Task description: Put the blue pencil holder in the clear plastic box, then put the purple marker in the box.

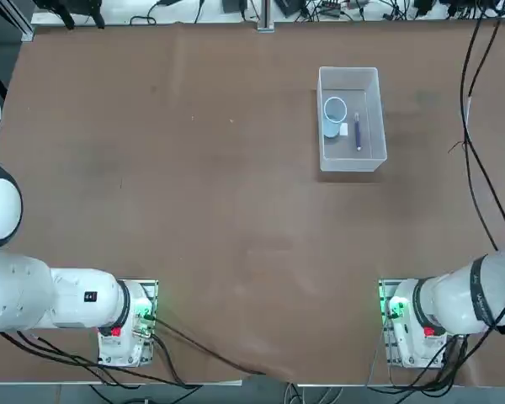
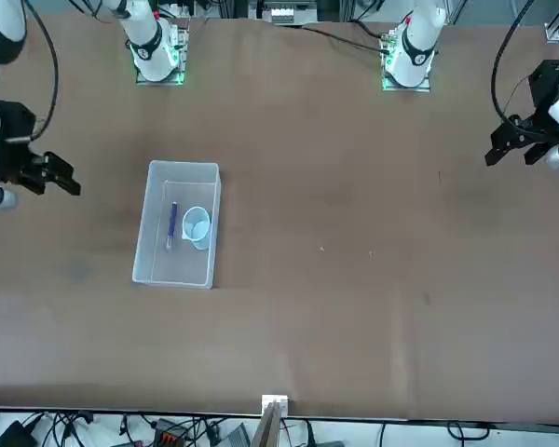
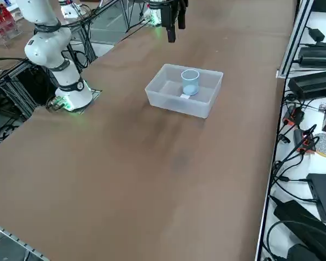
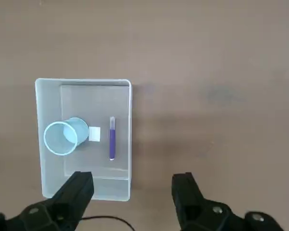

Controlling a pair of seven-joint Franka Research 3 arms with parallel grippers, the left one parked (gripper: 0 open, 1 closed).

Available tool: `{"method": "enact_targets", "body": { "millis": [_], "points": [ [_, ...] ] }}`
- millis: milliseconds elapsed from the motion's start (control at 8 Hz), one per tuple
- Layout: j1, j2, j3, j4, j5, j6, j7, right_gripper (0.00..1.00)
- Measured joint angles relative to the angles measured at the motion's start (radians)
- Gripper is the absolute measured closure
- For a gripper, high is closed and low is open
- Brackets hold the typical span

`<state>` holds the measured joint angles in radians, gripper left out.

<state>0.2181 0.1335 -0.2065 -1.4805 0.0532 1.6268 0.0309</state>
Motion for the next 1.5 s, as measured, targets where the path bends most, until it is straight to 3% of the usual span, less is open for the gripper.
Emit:
{"method": "enact_targets", "body": {
  "millis": [250, 625, 750, 1125, 1500],
  "points": [
    [-0.014, -0.05, 0.011, -0.001, 0.0, -0.038, 0.001, 0.0],
    [-0.177, -0.124, 0.162, -0.05, -0.003, -0.077, 0.002, 0.0],
    [-0.207, -0.145, 0.186, -0.077, -0.011, -0.076, 0.001, 0.0],
    [-0.237, -0.197, 0.228, -0.144, -0.05, -0.076, 0.004, 0.0],
    [-0.242, -0.203, 0.241, -0.148, -0.051, -0.073, 0.007, 0.0]
  ]
}}
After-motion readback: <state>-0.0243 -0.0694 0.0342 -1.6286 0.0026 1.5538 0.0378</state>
